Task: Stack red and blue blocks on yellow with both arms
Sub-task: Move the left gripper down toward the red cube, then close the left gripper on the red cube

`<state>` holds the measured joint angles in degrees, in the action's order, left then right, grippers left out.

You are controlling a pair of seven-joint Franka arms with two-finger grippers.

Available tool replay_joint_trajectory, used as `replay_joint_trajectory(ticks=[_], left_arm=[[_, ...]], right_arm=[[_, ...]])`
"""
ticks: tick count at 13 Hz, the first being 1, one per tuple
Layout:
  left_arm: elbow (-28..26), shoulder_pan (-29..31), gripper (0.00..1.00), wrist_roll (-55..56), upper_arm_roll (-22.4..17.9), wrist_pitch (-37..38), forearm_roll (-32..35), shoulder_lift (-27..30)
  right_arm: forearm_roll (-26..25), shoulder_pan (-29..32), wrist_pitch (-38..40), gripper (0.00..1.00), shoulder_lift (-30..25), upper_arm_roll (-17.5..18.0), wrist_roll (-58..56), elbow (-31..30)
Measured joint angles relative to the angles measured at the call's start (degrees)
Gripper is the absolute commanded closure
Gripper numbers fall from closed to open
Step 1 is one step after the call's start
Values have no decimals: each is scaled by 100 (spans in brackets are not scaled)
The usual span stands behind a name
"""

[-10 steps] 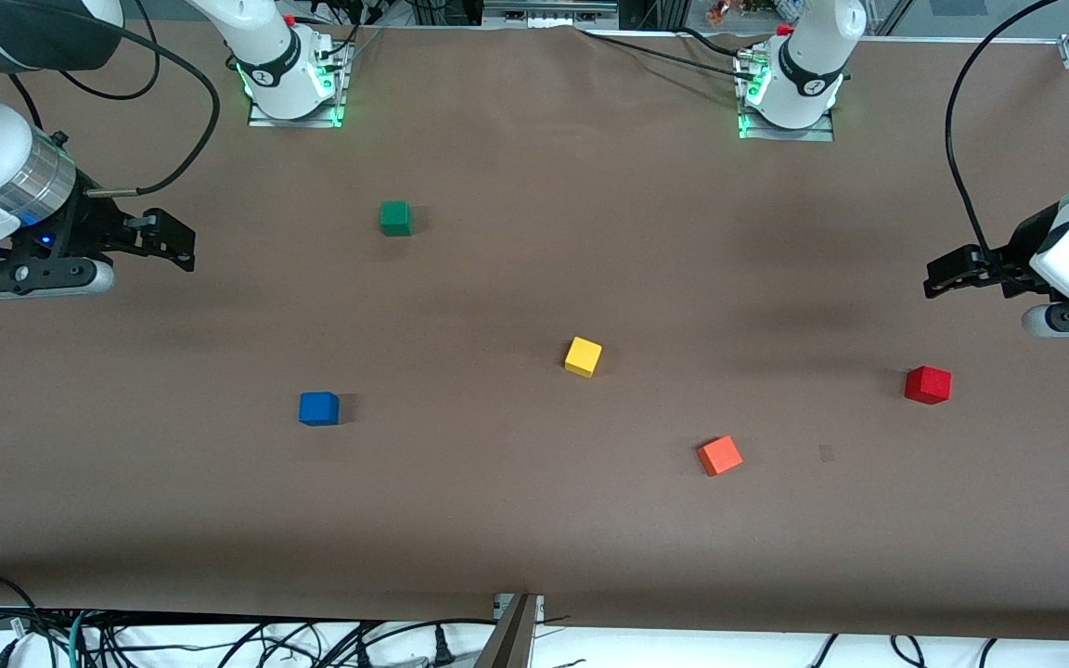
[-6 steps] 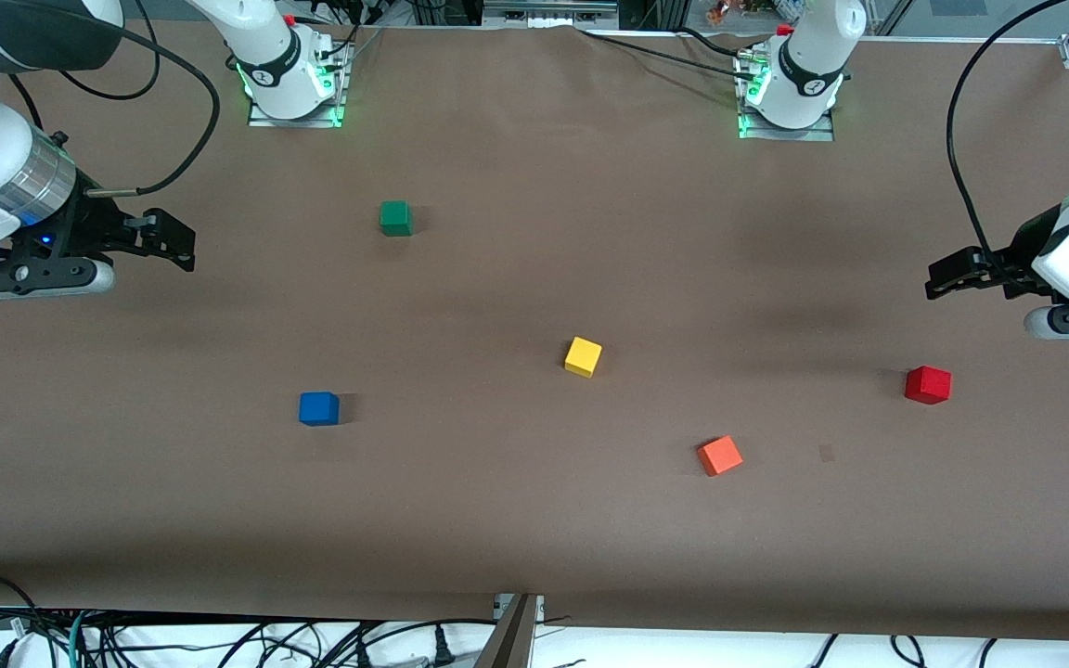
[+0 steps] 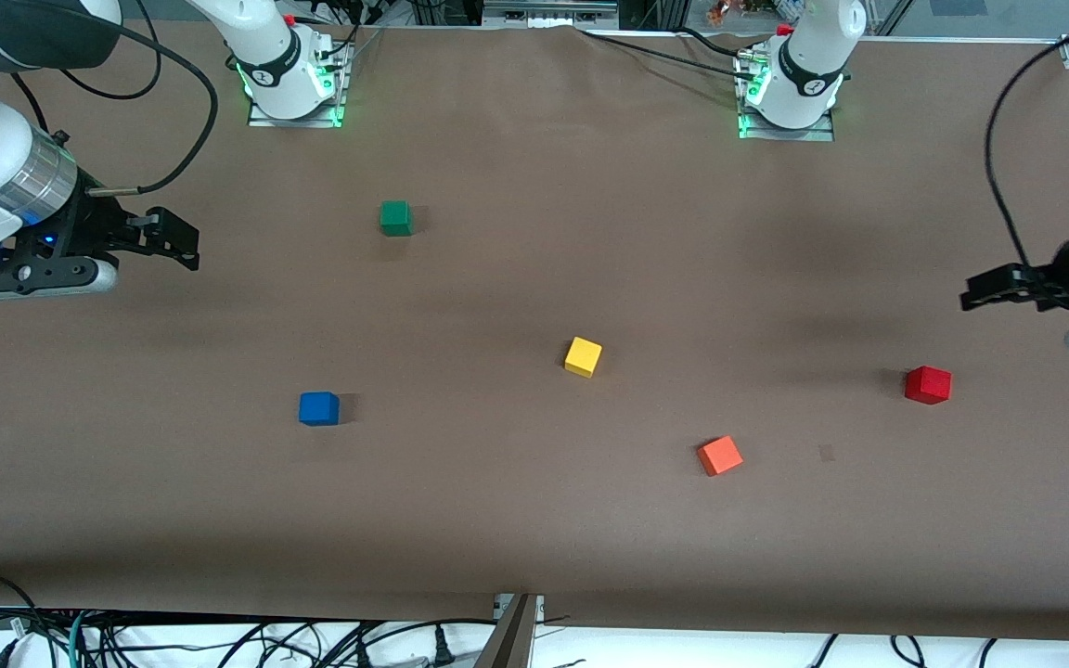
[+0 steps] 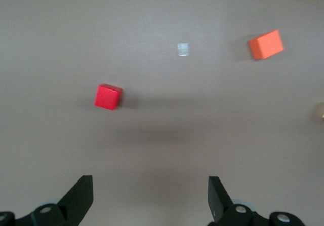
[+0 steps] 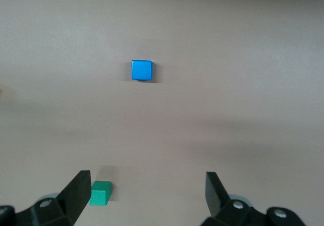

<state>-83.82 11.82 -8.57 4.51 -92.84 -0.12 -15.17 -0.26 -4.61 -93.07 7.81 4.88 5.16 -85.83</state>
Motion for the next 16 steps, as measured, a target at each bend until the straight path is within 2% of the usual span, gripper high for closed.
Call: replay_joint_trajectory(ticks=[3,7,9,12,16], left_arm=[[-24,515,0,-713,-9,-620,0,-621],[-188,560,0,-1279,-1,-1731,0,-1833],[-311,601,0,-1684,-3,-2291,1,-2228],[-637,728,0,-2153,-6,-2788,17,-2363],[-1013,753,0,-2255,0,-3159,22,-2356]], right_arm=[[12,3,3,0,1,-67,0,1],[24,1,0,0,5,-67,0,5],[57,-1,-1,0,5,-66,0,6],[60,-2,3,0,5,-67,0,6],[60,-22,5,0,5,-48,0,6]])
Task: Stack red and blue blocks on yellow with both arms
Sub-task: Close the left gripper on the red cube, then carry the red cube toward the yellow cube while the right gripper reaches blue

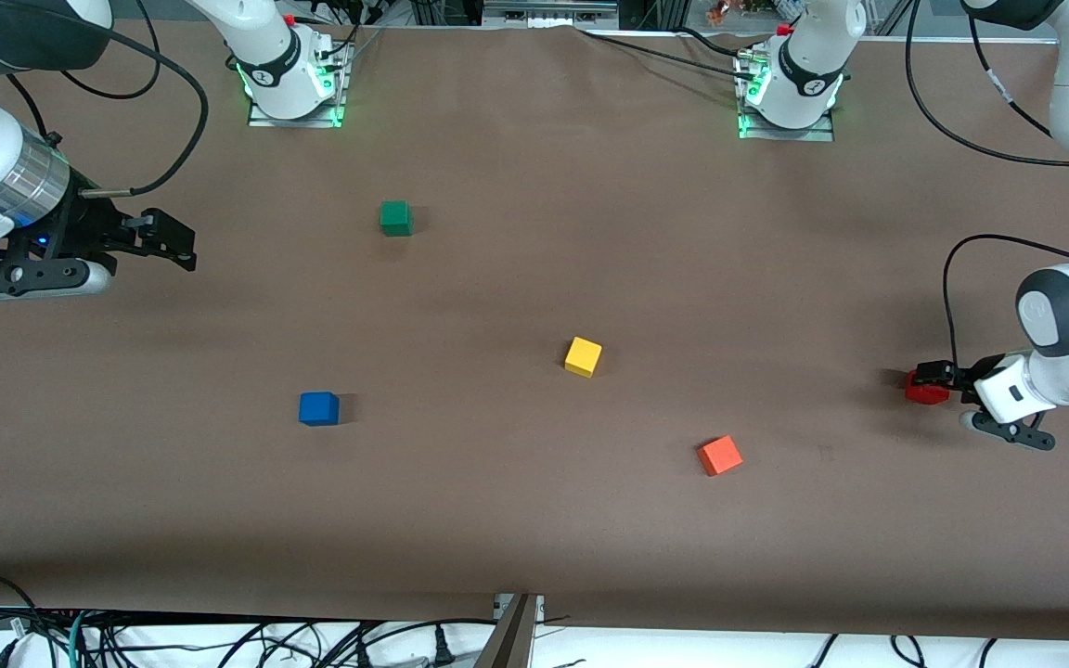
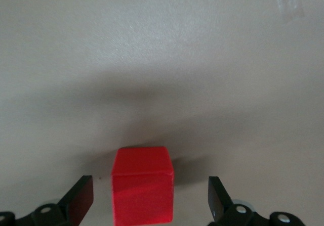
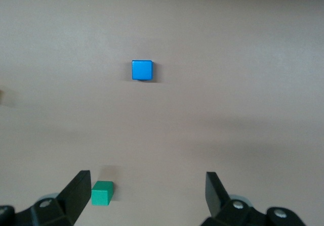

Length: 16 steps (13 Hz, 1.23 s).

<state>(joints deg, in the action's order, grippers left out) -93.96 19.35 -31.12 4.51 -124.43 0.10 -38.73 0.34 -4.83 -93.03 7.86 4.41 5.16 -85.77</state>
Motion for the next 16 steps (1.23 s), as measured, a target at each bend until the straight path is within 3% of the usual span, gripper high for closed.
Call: replay_joint_trajectory(ticks=[2,3,4,8,11,13,16], left_arm=[[-231,17,61,-10,-4,-226,0,0],[-297,36,87,-80,-6,-263,3,0],[-330,55,100,-226,-6,-274,4,4],[-272,82,100,-396,39,-233,4,148],[250,-134,100,234,373,518,2,433],[624,-662,100,1186,563,816,1,528],[895,-1943,100,2458,654,841,-2,509]], right_arm=[[0,-4,0,0,0,2,0,0],[0,-4,0,0,0,2,0,0],[-1,-5,0,0,0,2,0,0],[-1,-6,7,0,3,3,0,-1],[-1,-8,36,0,94,3,-4,-14],[-7,-10,63,0,272,4,-11,-24],[-104,-1,55,0,652,-2,-30,-48]])
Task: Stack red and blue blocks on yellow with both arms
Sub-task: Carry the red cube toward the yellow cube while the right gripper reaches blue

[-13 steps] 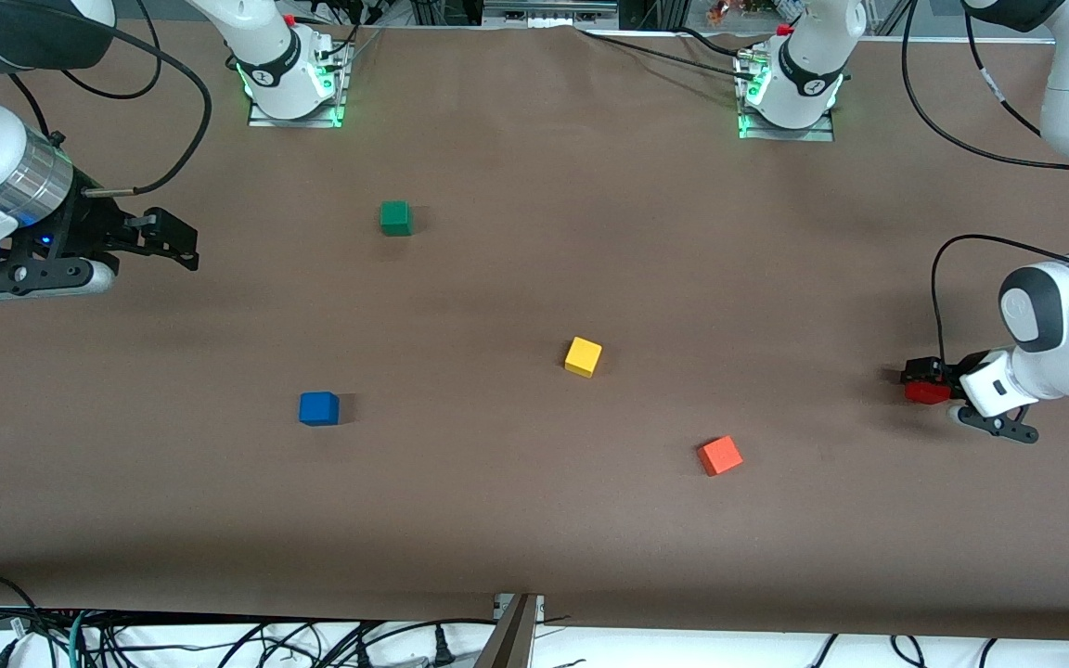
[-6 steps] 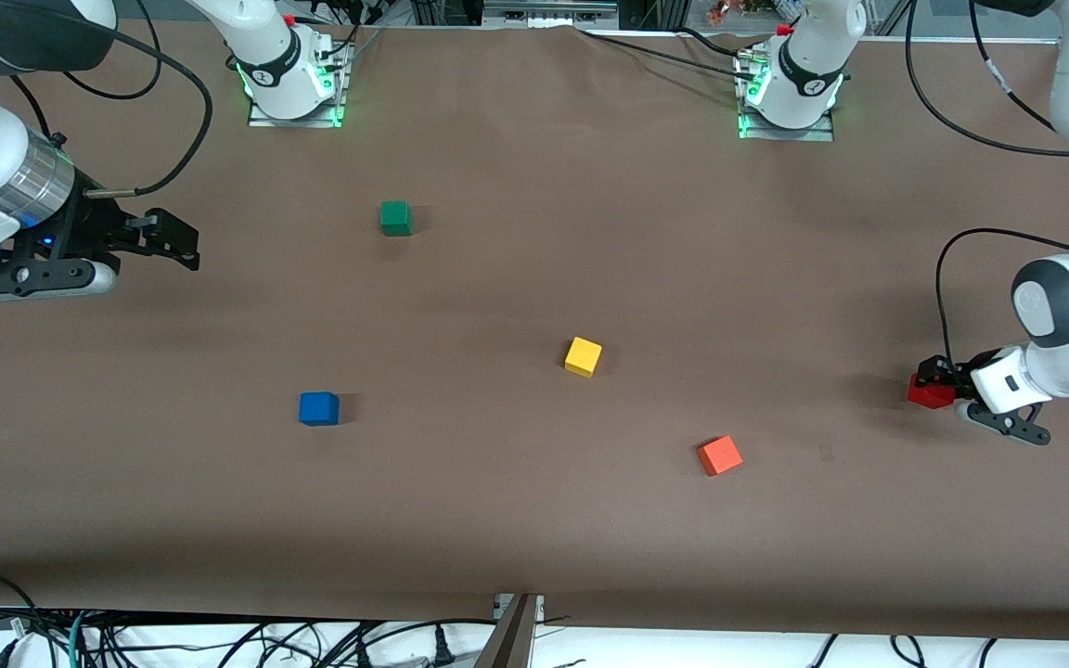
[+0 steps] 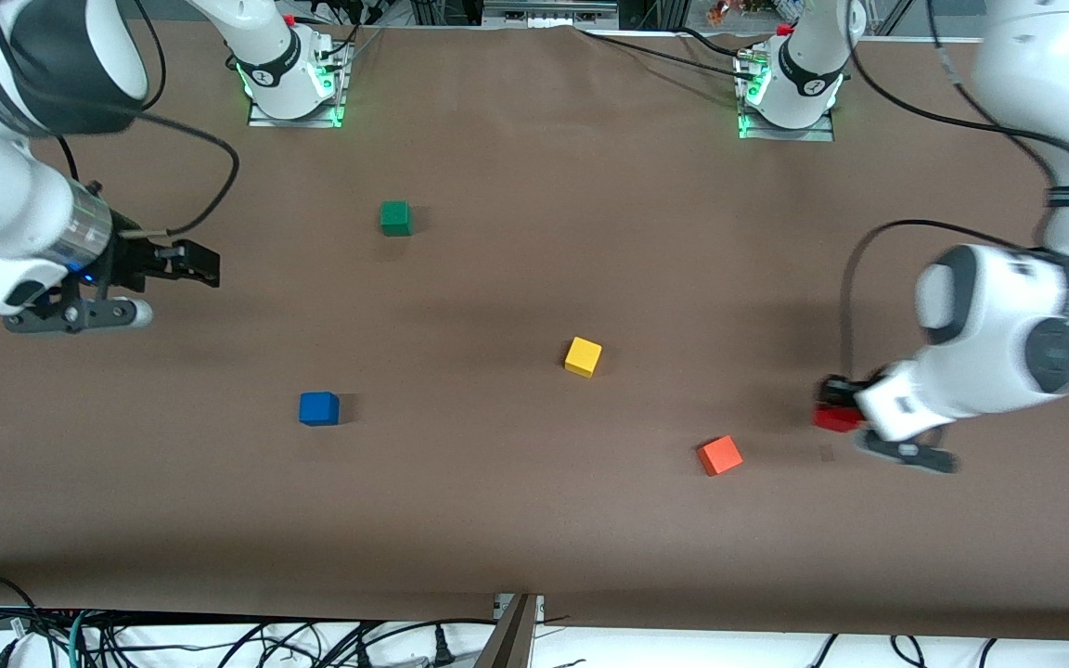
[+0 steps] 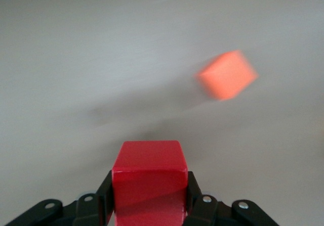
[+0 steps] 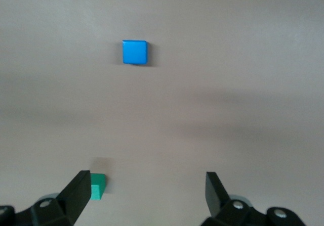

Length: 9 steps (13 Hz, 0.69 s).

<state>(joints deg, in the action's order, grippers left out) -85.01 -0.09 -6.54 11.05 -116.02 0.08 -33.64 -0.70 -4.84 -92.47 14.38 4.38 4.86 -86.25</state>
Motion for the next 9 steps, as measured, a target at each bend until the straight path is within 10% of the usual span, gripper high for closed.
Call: replay_joint_trajectory(ticks=[9], left_arm=[[266,-2316,100,1124,-59,-630,1,-692]], right_arm=[[129,-205,-2898,1,2259,12,670,-2]])
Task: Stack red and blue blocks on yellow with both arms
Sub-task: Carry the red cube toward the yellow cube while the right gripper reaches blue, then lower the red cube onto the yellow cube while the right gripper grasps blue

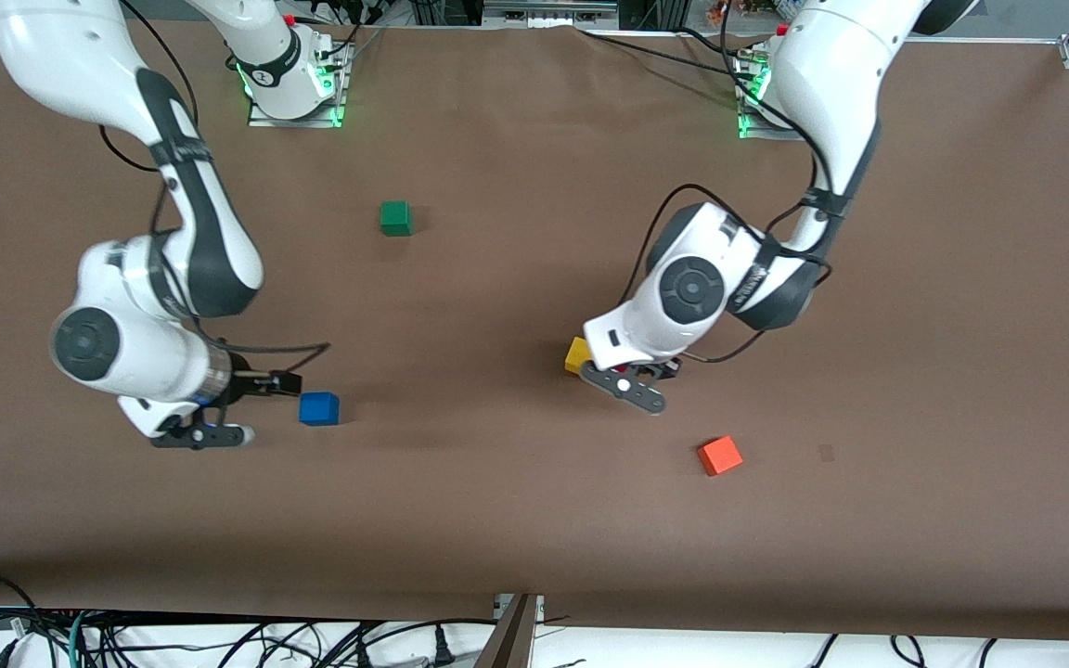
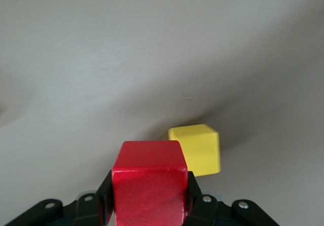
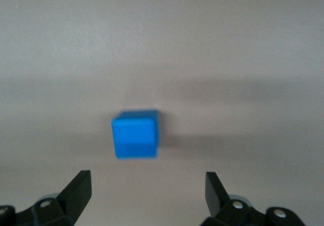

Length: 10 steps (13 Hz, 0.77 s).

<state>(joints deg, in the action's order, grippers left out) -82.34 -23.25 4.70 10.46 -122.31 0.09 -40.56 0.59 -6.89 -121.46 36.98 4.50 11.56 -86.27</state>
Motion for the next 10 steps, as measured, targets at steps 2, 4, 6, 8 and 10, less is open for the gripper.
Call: replay_joint_trajectory(ticks=[2,4,6,8,10], left_arm=[[9,-148,100,92,-15,-153,0,-107],[16,-269,100,220,-21,-162,0,-151],[17,-361,100,377,-28,-162,0,-181],[17,-392,100,401,-46,-163,0,-248],[20,-405,100,413,-53,-163,0,-290]], right_arm=[[-22,-224,-553,0,313,-3,337,4],[-61,-269,-902,0,537,-17,391,-4],[-207,-256,-1035,1,651,-54,389,-28],[-334,-250,-1037,4,665,-58,391,-75],[-338,-248,-1054,19,666,-59,400,-162]])
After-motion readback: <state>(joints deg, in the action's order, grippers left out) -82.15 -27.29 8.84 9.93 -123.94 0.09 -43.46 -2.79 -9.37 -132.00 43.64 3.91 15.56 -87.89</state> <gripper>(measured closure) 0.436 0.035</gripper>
